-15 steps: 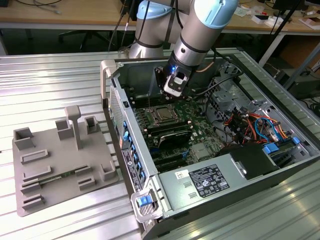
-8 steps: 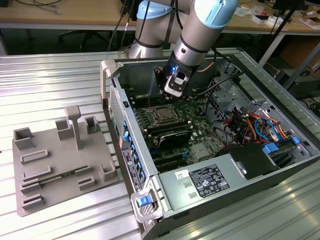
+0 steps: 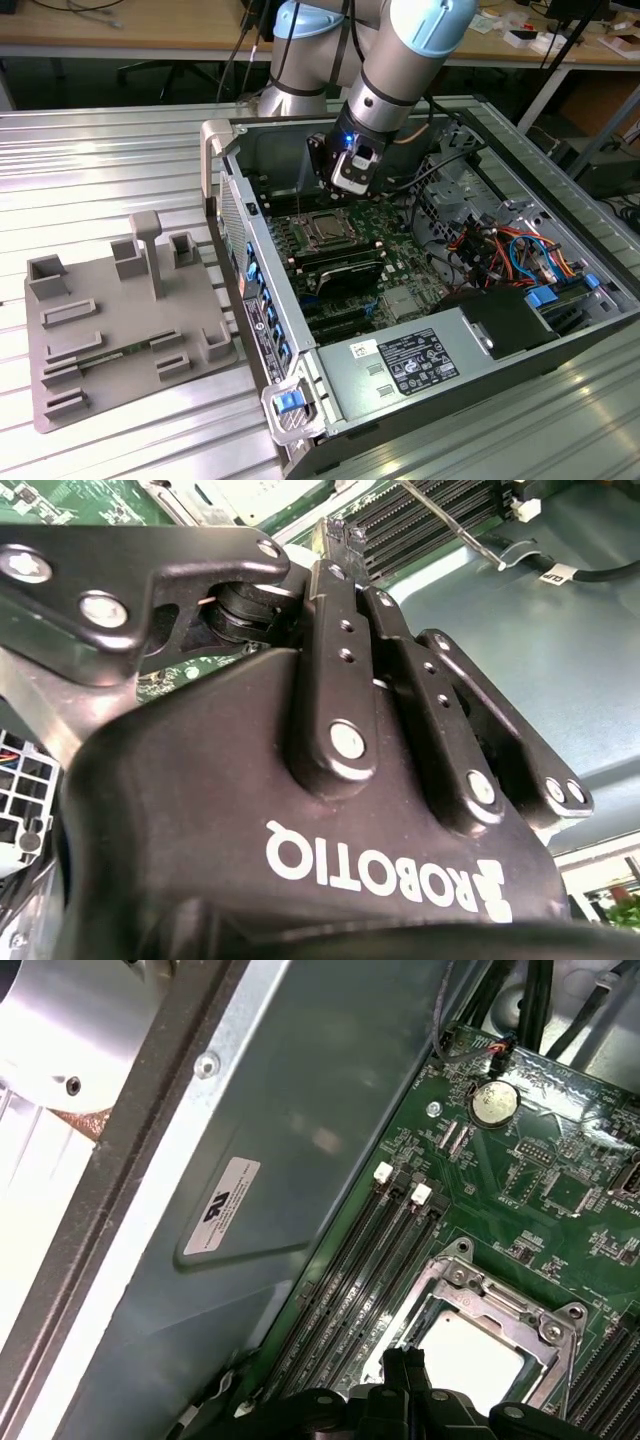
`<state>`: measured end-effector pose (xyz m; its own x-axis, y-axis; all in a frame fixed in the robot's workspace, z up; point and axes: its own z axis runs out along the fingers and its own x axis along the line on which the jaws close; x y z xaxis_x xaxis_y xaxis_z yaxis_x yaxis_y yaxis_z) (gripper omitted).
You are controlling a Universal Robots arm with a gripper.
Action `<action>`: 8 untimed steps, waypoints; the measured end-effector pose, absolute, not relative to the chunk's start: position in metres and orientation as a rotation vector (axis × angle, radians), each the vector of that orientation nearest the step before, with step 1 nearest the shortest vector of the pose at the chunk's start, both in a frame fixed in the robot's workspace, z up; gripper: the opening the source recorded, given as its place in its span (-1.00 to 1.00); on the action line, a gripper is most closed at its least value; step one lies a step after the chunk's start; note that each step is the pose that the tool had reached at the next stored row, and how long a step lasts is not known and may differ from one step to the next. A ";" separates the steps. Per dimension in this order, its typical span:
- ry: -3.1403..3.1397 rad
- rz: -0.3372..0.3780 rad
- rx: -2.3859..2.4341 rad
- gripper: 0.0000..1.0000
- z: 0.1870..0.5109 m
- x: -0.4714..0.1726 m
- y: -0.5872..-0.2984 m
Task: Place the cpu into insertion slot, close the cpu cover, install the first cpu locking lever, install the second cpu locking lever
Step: 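Install the first cpu locking lever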
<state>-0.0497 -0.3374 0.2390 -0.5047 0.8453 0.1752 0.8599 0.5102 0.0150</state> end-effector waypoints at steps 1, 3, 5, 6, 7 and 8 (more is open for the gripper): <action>-2.606 -0.149 -1.470 -0.78 0.239 -0.050 -0.337; -2.611 -0.149 -1.461 -0.78 0.239 -0.050 -0.337; -2.617 -0.148 -1.448 -0.78 0.239 -0.050 -0.337; -2.620 -0.147 -1.443 -0.78 0.239 -0.050 -0.337; -2.622 -0.147 -1.438 -0.78 0.239 -0.050 -0.337; -2.625 -0.146 -1.434 -0.78 0.239 -0.050 -0.337</action>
